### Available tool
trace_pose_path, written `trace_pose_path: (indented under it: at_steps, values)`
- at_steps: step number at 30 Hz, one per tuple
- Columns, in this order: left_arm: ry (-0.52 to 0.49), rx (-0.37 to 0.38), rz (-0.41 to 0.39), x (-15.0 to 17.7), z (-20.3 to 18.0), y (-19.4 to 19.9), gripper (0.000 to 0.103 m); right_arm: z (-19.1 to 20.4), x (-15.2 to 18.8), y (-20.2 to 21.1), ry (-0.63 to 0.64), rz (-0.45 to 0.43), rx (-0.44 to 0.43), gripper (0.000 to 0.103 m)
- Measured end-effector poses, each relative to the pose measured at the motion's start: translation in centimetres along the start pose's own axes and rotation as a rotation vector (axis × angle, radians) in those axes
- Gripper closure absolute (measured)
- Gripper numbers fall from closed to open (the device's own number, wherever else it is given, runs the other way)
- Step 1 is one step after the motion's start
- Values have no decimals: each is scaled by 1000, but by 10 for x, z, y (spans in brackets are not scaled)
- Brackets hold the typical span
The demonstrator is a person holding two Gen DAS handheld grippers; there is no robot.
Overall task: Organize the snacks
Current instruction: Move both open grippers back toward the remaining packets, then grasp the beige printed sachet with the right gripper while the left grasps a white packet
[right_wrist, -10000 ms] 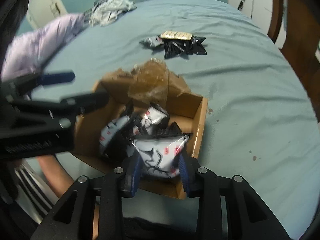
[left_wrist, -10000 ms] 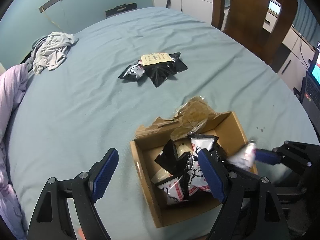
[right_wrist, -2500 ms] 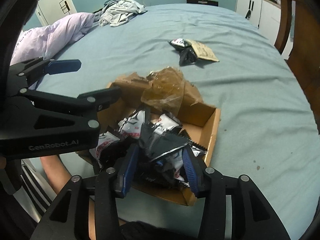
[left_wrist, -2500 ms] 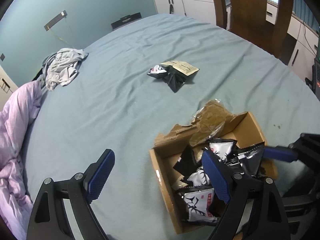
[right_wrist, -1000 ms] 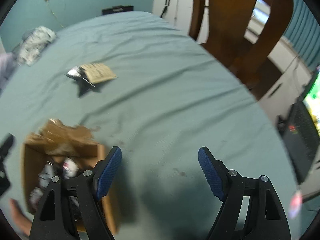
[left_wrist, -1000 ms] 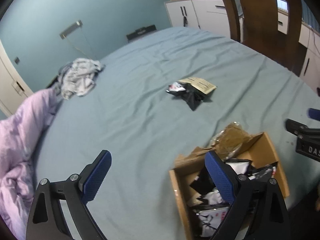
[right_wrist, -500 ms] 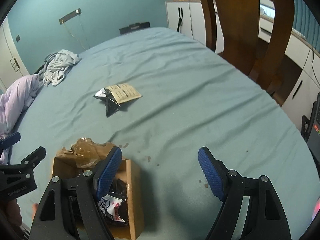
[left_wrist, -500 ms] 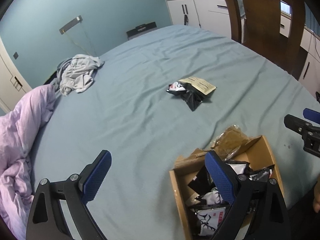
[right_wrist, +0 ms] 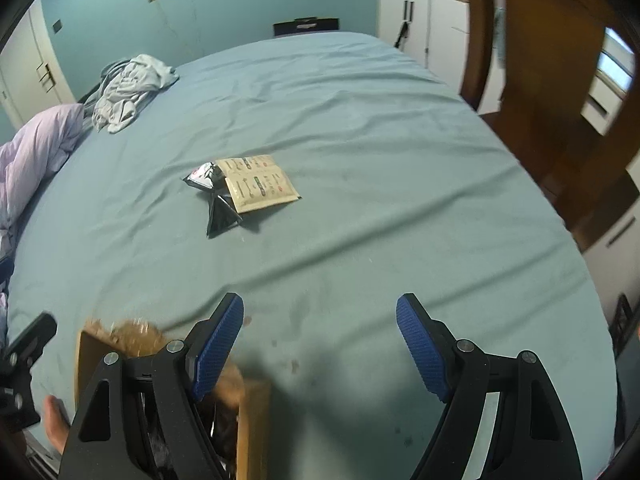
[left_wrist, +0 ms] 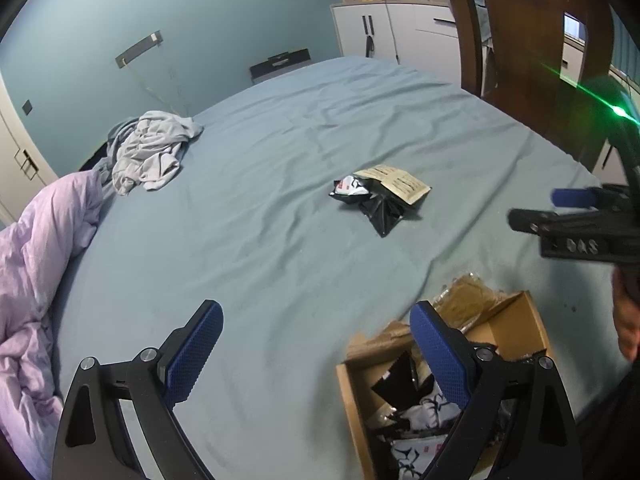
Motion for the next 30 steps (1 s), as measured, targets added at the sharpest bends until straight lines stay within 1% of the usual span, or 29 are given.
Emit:
trace_pose_path:
  at_steps: [2,4,7,10,12,15,19,22,25,28,29,30]
  values:
    - [0,-4,-4,-2,1,-3,7,-2,-11,-12,4,15,-22,25]
    - [1,11,5,-4,0,-7,7,0,-21,-25,32,25,-34,25]
    - [22,70,36,-6,0,-16,7,10,-34,-47,116,40,-17,25]
    - [39,93,60,-7,0,-23,7,18,-45,-74,201,63,4,25]
    - [37,100,73,-6,-2,-27,7,19,-53,-89,215,69,5,25]
    - [23,93,89,-5,-3,-33,7,22,-67,-116,213,95,-23,25]
    - [20,98,97,-5,-5,-36,7,32,-87,-141,242,100,-41,25]
    - [17,89,92,-5,-5,-37,7,38,-94,-164,272,134,-27,25]
    - [-6,71,92,-6,-6,-41,7,36,-102,-177,238,144,-49,25]
    - [-42,58,92,-8,-11,-45,7,33,-101,-195,200,196,-84,25]
    - [-51,53,85,-9,-12,-45,7,32,-100,-200,199,210,-85,25]
    - [-62,42,80,-10,-12,-46,7,29,-98,-205,198,220,-63,25]
Point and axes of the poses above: each gripper's, at about its wrist camera, not at the fingertips, and y roughly against the way its jaws point, z to its left, x to its underside, the point moved 7 cm from there along -y, roughly the way its jaws point, and after that the axes turned 11 degrees about -x, right-handed, at the moved point
